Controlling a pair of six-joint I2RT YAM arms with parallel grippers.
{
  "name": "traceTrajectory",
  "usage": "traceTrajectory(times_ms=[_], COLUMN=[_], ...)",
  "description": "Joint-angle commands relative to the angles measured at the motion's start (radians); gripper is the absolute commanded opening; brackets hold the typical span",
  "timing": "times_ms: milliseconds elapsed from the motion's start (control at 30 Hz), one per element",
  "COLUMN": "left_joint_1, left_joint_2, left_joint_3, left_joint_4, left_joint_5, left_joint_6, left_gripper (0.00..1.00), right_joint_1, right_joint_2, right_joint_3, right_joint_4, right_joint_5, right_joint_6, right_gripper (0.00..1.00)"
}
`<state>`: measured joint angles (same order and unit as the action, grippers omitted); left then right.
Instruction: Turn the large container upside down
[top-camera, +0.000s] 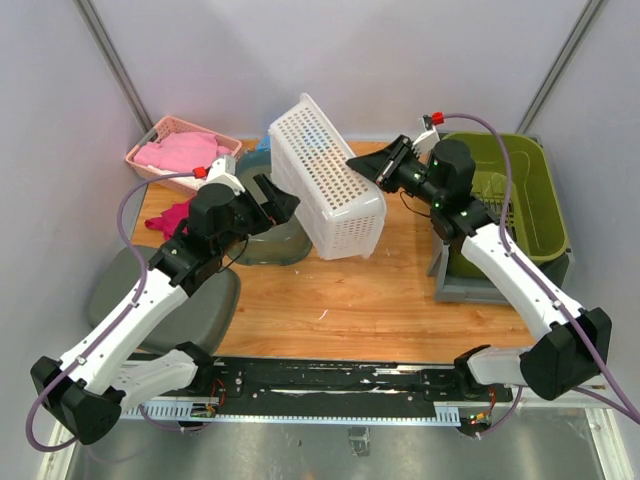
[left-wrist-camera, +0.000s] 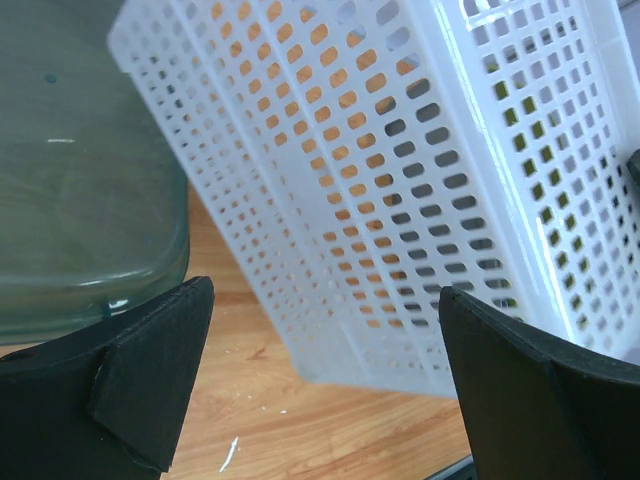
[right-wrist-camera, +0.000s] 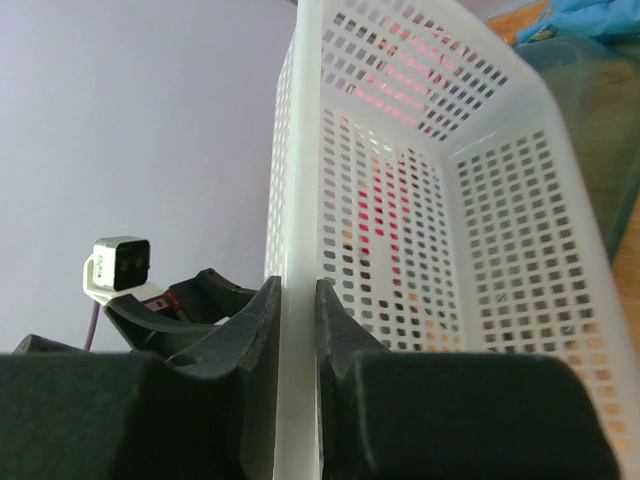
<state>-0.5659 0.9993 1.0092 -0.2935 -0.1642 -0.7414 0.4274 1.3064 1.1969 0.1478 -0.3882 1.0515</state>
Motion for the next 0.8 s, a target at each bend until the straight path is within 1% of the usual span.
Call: traceTrajectory(times_ms=[0,100,267,433,533,633,700,767], left_joint_1=[0.000,0.000,0.000,0.000,0.000,0.000,0.000,0.000], left_joint_2=[0.005,0.014,0.022,0.036,0.043,0.049,0.053,0.059], left_joint_3=[0.003,0.003,0.002,0.006,0.010,0.013,0.017,0.020], left_joint_4=[0.011,0.013,0.013,0.013,0.013,0.013,0.013,0.013], left_joint_5=[-0.027,-0.026,-0.023,-0.013,-0.004,0.002,0.006,0.008], left_joint_6=[-0.001,0.001,0.007,0.015,0.020,0.027,0.032,0.037], left_gripper=[0.99,0.99,0.99,0.99,0.99,0.99,0.99,0.99], right_joint_1=[0.034,0.033,0.033,0.031,0.026,-0.004,-0.038,-0.074], right_joint_2=[-0.041,-0.048,-0.057,-0.066,-0.086,-0.114,-0.126,-0.143], right_joint_3=[0.059,0.020,-0.107,-0.199,-0.253,-0.300,-0.323,-0.370], right_joint_4=[0.057,0.053,0.121,0.163,0.159,0.142,0.106,0.104], right_joint_5=[0.103,0.141,0.181,0.228,0.267,0.300,0.290,0.271], right_joint_6=[0.030,0.067,0.187,0.281,0.328,0.369,0.392,0.420], right_gripper=[0.00,0.01,0.01,0.00,0.01,0.01,0.01,0.01])
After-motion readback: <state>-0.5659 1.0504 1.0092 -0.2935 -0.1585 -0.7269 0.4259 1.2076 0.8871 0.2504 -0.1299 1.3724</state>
